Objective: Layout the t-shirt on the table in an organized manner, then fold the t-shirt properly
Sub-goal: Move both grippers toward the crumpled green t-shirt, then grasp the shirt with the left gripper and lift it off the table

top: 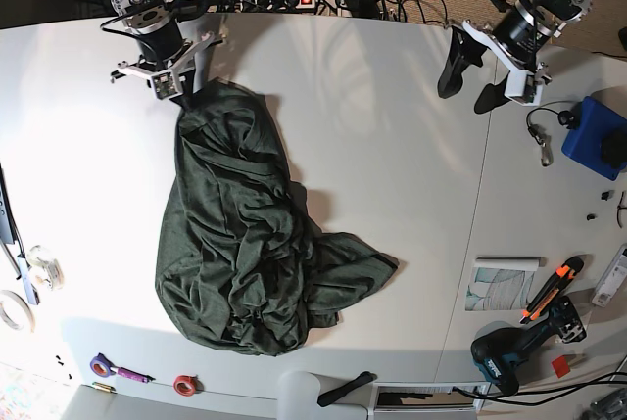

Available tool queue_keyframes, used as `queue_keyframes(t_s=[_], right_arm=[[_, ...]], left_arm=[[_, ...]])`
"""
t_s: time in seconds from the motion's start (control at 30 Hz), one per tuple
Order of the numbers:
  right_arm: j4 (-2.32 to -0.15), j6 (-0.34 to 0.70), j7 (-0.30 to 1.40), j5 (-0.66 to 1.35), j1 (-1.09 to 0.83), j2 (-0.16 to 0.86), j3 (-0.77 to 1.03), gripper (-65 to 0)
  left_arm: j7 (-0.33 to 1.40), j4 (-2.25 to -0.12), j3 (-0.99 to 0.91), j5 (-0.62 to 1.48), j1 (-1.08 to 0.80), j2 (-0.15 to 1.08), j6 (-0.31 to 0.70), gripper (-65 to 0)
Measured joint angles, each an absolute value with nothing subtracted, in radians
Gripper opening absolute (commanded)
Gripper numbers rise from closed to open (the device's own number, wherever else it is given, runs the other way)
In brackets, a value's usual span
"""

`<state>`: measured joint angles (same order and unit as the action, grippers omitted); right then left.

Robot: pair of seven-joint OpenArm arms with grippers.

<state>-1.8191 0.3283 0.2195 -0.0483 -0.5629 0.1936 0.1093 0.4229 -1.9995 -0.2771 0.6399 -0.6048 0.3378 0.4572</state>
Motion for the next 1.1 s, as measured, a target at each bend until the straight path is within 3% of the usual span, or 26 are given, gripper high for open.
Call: queue_keyframes(t_s=[0.13,0.33,0.6,0.73,1.1], right_arm=[[-1.819,0.389,0.215,-0.052,-0.569,0.194,0.084,-65.0],[-1.819,0.389,0.193,-0.052,-0.617,0.195,-0.015,-65.0],[-1.829,0.378,0.164,-0.203,-0.623,0.196,-0.127,-65.0],[-1.832,0.378,0.164,-0.228,-0.624,0.195,-0.141,-65.0],[-1.835,0.373,0.157,-0.262,-0.645,0.194,-0.142,-65.0]], left_arm=[[0.529,-1.977,-0.278,0.725,-0.52,0.338,0.456,-34.2],[0.591,-1.915,-0.261,0.789,-0.413,0.339,0.461,-34.2],[0.611,-1.779,0.052,0.705,-0.229,0.338,0.441,-34.2],[0.598,-1.709,0.17,0.636,-0.109,0.284,0.4,-34.2],[0.606,-1.37,0.315,0.631,0.17,0.128,0.419,-34.2]])
